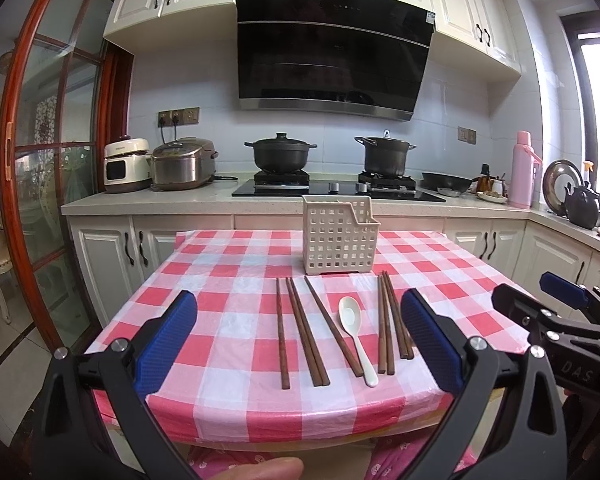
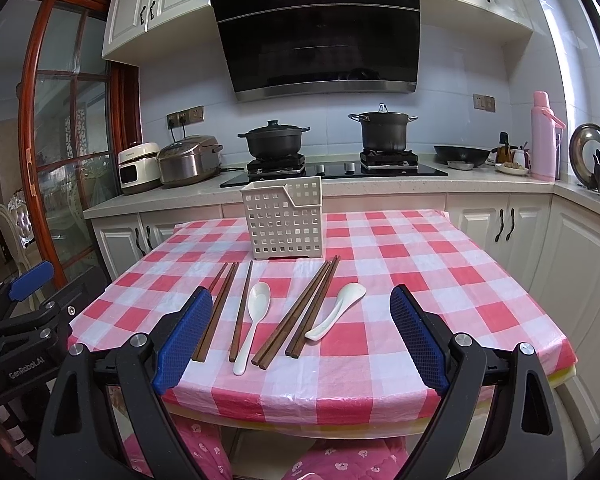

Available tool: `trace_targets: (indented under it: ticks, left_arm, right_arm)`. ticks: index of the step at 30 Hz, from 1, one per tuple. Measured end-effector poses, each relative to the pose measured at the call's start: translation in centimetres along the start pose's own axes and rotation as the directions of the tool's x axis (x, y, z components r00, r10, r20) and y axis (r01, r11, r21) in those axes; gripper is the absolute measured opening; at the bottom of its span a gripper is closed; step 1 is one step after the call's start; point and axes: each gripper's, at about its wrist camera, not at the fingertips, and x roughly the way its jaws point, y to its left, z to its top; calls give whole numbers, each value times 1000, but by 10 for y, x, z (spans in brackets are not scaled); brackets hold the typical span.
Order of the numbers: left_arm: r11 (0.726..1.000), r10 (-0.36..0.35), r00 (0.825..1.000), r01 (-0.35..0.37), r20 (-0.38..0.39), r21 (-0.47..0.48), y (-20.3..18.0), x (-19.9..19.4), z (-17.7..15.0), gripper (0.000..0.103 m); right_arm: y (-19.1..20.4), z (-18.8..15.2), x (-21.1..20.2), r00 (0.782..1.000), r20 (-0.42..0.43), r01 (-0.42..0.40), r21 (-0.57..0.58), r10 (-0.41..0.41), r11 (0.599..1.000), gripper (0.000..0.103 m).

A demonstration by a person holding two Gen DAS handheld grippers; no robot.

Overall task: Organize utensils
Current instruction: 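Move the right gripper down to the white spoon and close on it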

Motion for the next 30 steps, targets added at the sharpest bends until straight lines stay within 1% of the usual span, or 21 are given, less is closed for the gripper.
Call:
trace_targets:
  ticks: [7, 11, 16, 21, 30]
  left_arm:
    - [999, -33, 999, 33, -26, -3, 0, 7, -2, 99]
    - [999, -47, 997, 46, -62, -18, 4, 19, -5, 99]
    - [998, -43, 994, 39, -103, -41, 12, 35, -8, 99]
    - [1000, -21, 989, 18, -147, -26, 15, 56, -13, 99]
    - [1000, -18, 977, 15, -212, -12, 14, 95, -20, 99]
  right_arm:
    - [-6, 0, 5, 1000, -22, 17, 9, -17, 1000, 85]
    - [-10, 0, 15, 999, -45, 31, 15, -30, 999, 85]
    - [-14, -2, 30, 996, -76, 42, 21, -40, 999, 85]
    - [-18, -8, 49, 993, -111, 51, 22, -48, 998, 85]
    - [-25, -16, 86, 982, -178, 72, 26, -66, 997, 85]
